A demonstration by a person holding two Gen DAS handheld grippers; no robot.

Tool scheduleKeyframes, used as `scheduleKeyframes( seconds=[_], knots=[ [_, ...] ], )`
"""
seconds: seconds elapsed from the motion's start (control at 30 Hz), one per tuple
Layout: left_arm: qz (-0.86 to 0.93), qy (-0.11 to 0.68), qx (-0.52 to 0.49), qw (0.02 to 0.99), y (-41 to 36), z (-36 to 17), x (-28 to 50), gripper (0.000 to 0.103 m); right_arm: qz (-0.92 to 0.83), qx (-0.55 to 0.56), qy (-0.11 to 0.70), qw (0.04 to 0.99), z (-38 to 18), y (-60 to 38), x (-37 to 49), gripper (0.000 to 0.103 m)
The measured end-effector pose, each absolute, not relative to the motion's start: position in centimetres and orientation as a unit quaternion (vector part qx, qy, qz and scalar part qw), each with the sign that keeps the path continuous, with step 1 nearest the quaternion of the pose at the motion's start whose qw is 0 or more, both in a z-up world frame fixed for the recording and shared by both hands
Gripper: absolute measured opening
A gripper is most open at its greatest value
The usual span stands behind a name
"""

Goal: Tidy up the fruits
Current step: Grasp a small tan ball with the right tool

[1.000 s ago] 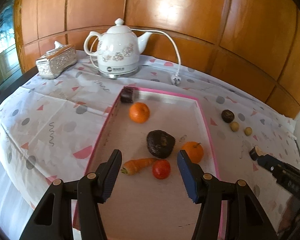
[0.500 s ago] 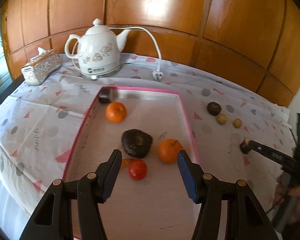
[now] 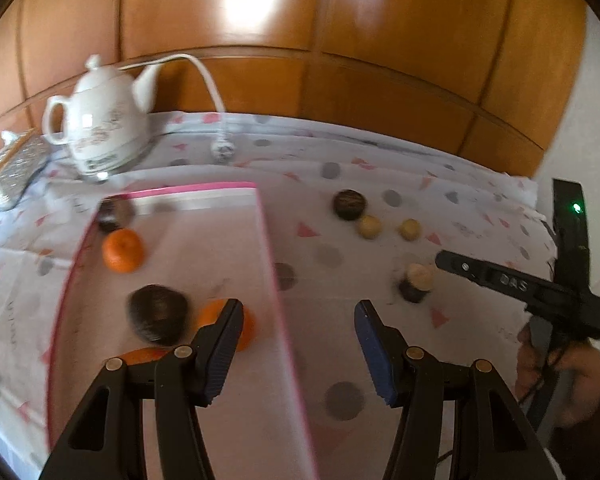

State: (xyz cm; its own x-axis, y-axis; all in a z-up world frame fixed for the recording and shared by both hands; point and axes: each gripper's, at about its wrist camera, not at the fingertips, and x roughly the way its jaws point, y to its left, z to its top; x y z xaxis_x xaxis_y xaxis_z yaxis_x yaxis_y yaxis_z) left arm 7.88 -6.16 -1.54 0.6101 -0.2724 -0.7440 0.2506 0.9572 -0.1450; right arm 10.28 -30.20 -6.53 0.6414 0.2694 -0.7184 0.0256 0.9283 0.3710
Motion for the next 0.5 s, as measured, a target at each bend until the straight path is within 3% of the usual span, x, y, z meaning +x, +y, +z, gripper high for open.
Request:
scheduleKeyframes(
  seconds=[0.5],
  knots=[
    [-0.179, 0.442, -0.004, 0.879, -9.4, -3.2, 9.1, 0.059, 0.063, 0.067, 0.445, 0.891, -7.3, -30.0, 17.7, 0.039]
  ],
)
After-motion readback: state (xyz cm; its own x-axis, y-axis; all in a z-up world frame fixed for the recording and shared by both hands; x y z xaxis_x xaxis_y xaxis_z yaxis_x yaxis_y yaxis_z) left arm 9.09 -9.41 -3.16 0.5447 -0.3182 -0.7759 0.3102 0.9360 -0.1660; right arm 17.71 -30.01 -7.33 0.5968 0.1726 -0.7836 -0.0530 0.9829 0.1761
